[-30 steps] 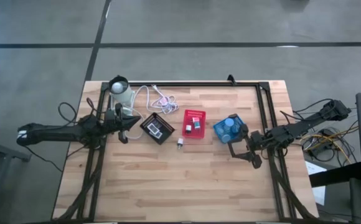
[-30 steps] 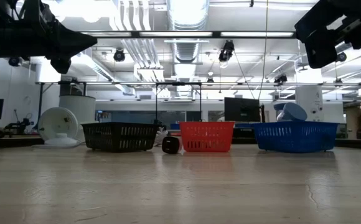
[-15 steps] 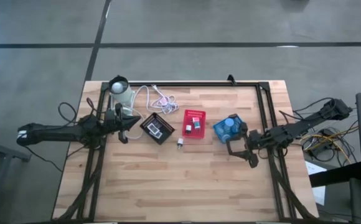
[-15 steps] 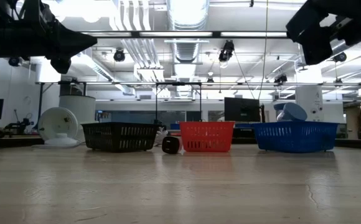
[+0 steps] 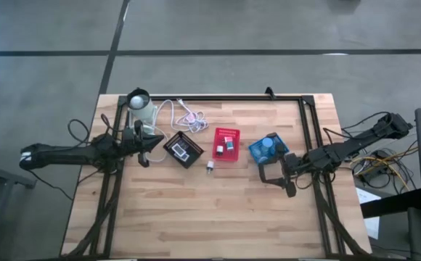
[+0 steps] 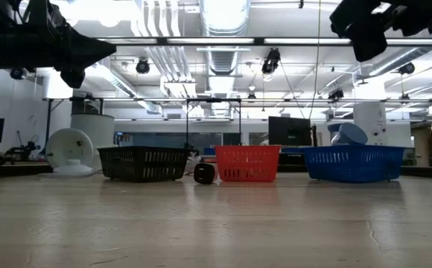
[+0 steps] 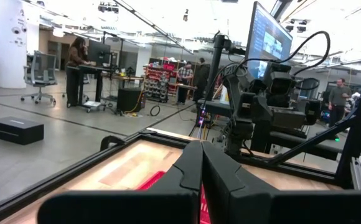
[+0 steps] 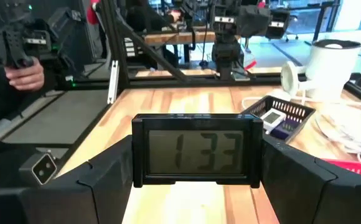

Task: Pick & Place Office items
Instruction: Put the black digital clock into the black basket

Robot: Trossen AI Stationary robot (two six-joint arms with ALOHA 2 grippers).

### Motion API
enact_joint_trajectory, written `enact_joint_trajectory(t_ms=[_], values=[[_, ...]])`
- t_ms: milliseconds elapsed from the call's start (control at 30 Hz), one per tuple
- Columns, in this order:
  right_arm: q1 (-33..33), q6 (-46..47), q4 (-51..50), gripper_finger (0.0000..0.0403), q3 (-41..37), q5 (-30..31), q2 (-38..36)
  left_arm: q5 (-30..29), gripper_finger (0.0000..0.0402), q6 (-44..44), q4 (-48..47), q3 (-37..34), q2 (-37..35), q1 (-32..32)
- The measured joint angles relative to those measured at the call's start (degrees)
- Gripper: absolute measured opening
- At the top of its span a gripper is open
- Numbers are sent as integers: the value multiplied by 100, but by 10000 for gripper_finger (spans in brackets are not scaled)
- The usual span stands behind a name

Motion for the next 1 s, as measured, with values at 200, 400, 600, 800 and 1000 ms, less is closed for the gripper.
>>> enact_joint_trajectory(t_ms=[200,400,600,800,1000], values=[[-84,145,-279,285,356,125,386,1,5,0,0,0,1,1],[-184,163,-861,285,1022,179,1017,0,5,0,-1,0,0,0],[-304,-14,-951,285,1508,293,1606,0,5,0,0,0,1,2],[-568,78,-1359,286,2003,301,2169,0,5,0,-1,0,0,0],[-865,134,-1852,286,2679,279,2830,0,5,0,-1,0,2,1]])
